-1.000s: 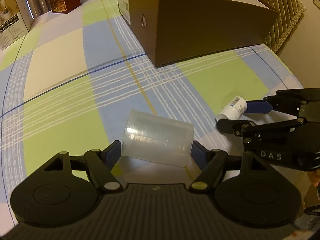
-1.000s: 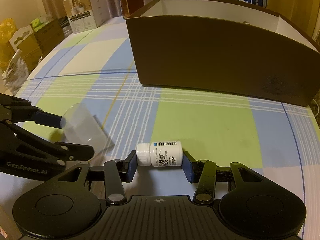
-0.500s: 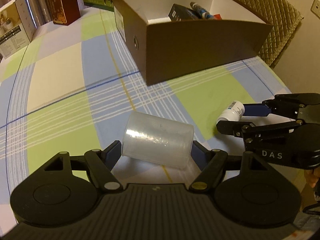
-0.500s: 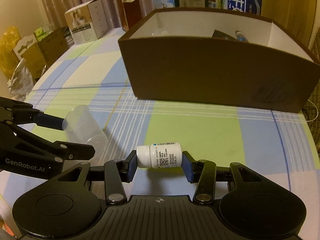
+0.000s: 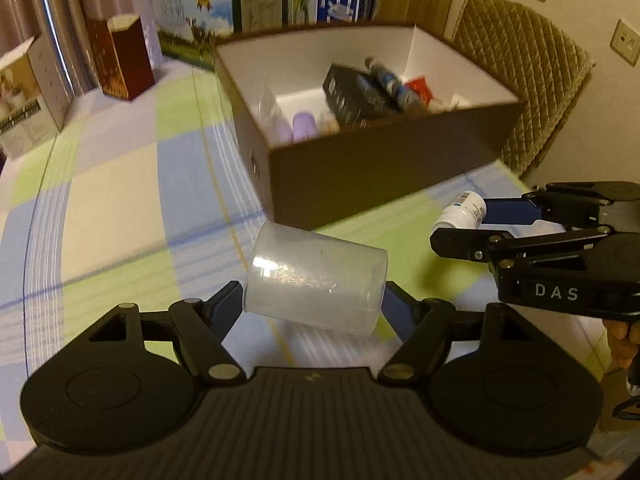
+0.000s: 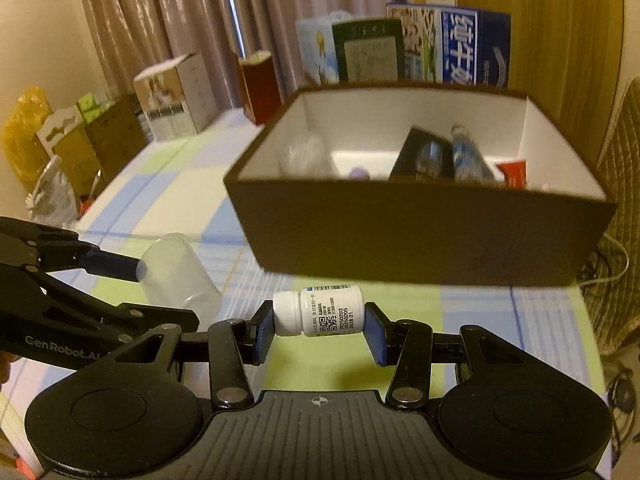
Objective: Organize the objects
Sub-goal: 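Lift the cup and pill bottle and carry them toward the cardboard box, then lower the cup and pill bottle into the box and open both grippers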
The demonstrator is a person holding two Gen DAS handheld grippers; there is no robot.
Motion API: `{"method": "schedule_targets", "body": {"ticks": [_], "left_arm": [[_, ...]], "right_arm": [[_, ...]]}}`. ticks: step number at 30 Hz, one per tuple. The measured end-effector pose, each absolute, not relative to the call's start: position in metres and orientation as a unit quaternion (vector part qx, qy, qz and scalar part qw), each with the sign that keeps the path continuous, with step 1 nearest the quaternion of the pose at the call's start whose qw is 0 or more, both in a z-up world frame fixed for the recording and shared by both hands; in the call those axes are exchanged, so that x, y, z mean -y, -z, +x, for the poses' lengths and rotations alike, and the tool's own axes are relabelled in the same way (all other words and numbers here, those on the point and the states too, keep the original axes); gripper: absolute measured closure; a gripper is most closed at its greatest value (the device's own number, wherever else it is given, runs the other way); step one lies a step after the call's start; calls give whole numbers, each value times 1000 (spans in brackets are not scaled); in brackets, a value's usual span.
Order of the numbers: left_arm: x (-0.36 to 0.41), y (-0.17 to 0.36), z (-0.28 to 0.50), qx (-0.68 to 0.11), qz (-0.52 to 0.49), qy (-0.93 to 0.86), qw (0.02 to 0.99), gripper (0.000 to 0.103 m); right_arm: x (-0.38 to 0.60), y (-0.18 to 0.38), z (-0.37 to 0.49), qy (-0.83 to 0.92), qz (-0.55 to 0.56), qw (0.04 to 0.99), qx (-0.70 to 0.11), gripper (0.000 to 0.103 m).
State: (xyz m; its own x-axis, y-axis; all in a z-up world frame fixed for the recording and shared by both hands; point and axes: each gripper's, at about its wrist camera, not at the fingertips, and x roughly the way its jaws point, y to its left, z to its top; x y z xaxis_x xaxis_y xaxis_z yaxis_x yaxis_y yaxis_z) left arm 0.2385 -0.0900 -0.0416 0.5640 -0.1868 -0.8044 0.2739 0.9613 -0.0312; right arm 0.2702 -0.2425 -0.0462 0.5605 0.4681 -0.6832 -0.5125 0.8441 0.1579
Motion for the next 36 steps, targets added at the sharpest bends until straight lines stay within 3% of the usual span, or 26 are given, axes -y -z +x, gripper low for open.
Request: {"method": "schedule_targets", "body": {"ticks": [15,36], "left_arm": [[124,1,307,-394,50,139,907,31],[159,30,426,-422,66,130,895,31]], "right_arm": [[273,-3,345,-254,-16,913,-319,59],[318,39,487,-180,-34,916,-358,59]]}}
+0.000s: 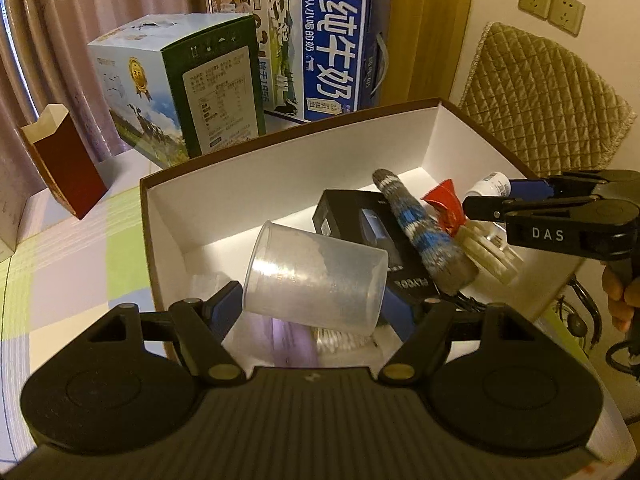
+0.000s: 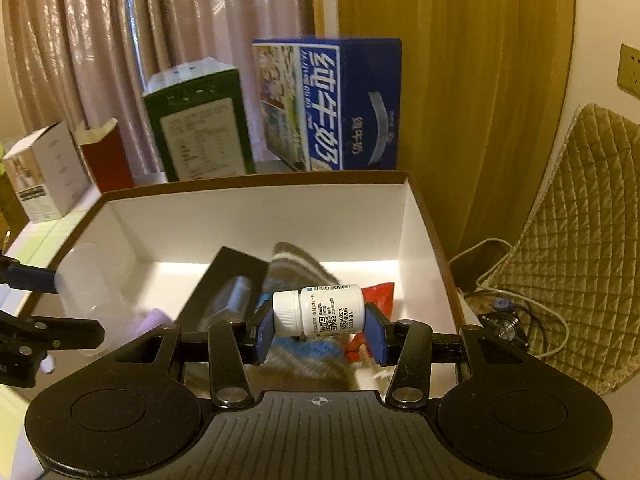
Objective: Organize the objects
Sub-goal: 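Lower the cup and pill bottle into the box and open both grippers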
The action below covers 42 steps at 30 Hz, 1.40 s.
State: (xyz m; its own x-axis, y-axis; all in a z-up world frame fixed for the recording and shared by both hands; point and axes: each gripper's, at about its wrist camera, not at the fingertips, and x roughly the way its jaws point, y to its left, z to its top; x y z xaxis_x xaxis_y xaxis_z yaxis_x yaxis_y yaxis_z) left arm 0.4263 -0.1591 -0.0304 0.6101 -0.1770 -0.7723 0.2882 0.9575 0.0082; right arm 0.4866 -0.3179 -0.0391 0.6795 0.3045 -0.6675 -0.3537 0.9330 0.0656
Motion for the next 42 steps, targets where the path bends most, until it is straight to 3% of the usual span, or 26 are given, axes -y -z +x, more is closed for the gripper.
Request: {"method": "schedule_targets", "body": {"ticks": [16,20,24,30,32,42], "left_arm": [[160,45,467,-440,74,114,888,31],[158,47,470,-444,71,111,886,37],[154,46,473,-447,59,107,886,30],[148,41,469,-451,48,102,885,24],[147,39,465,-451,44,102,885,20],[143,24,430,-443,23,86,892,9]], "right_arm": [[322,48,518,-181,-20,915,-360,57],[323,48,517,-183,-16,913,-363,57],[324,46,513,-187,-13,912,-364,54],[327,41,503,-192,5,910,-366,35],[328,39,499,-195,11,909,-368,24],[336,25,464,-202,22,908,-366,3]]}}
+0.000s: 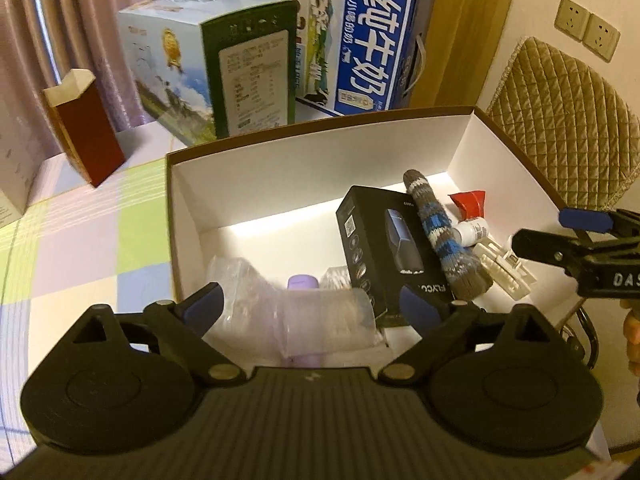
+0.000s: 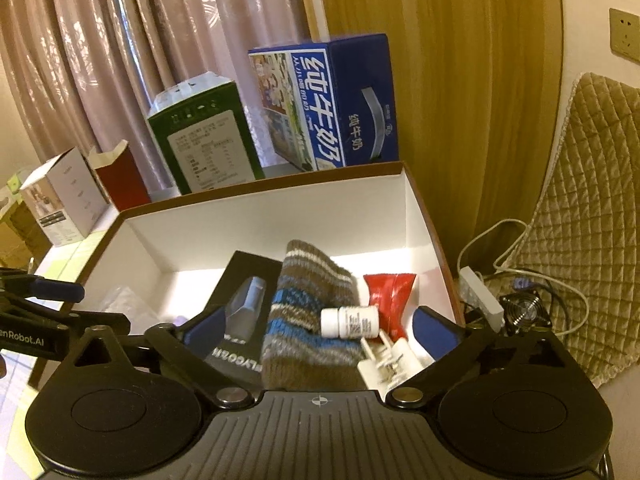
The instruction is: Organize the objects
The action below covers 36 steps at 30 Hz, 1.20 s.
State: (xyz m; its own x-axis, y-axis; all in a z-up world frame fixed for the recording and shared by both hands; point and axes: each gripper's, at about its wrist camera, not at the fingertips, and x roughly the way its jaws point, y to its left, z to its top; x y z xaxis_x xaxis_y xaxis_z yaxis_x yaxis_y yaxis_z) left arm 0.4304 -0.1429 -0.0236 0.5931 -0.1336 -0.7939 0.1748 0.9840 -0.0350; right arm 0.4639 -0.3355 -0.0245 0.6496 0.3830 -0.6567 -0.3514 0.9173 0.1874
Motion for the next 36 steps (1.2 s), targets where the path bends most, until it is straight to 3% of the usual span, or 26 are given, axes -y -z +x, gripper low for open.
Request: {"method": "schedule_targets", "body": {"ticks": [36], "left_arm": [[103,-30,253,-414,-10,21,910,4]], "right_arm": [[306,-13,309,-225,33,893,-388,2]]}}
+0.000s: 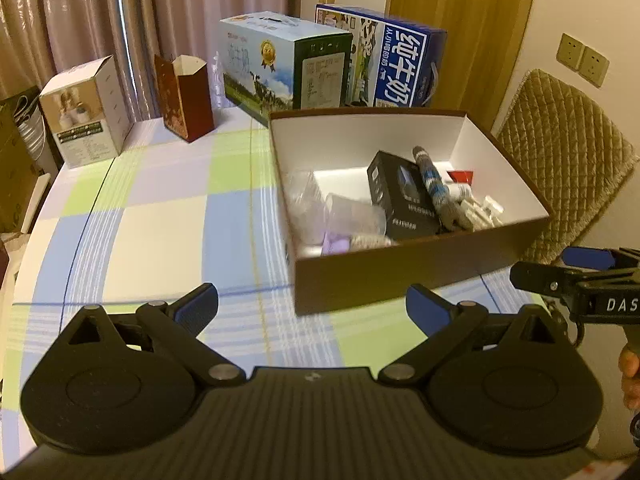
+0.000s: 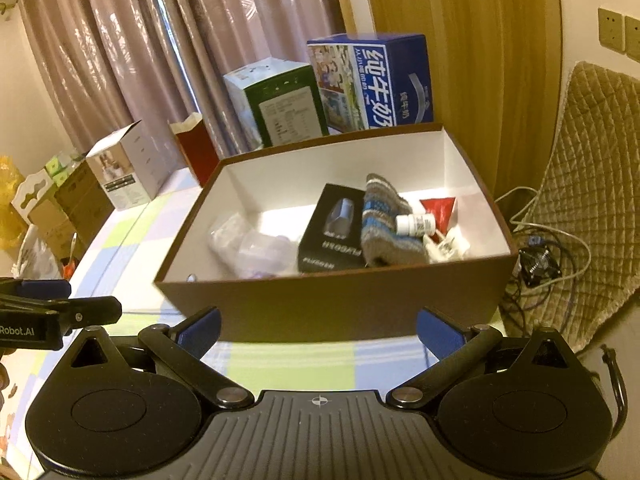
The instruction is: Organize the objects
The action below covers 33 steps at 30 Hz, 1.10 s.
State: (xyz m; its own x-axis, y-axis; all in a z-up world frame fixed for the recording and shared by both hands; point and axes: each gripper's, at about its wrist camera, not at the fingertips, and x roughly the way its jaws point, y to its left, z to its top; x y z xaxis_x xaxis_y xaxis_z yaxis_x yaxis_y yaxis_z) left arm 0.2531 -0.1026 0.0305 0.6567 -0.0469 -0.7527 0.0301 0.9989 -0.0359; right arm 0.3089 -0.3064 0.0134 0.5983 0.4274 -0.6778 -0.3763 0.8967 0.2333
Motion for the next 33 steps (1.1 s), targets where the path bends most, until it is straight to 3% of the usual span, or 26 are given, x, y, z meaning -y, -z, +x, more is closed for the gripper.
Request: {"method": "schedule_targets", "body": {"ticks": [33], "left_arm": [[-9,-32,75,-426,-40,5,904,4]], "right_arm": [[196,-4,143,-274,-7,860,-430,2]]}}
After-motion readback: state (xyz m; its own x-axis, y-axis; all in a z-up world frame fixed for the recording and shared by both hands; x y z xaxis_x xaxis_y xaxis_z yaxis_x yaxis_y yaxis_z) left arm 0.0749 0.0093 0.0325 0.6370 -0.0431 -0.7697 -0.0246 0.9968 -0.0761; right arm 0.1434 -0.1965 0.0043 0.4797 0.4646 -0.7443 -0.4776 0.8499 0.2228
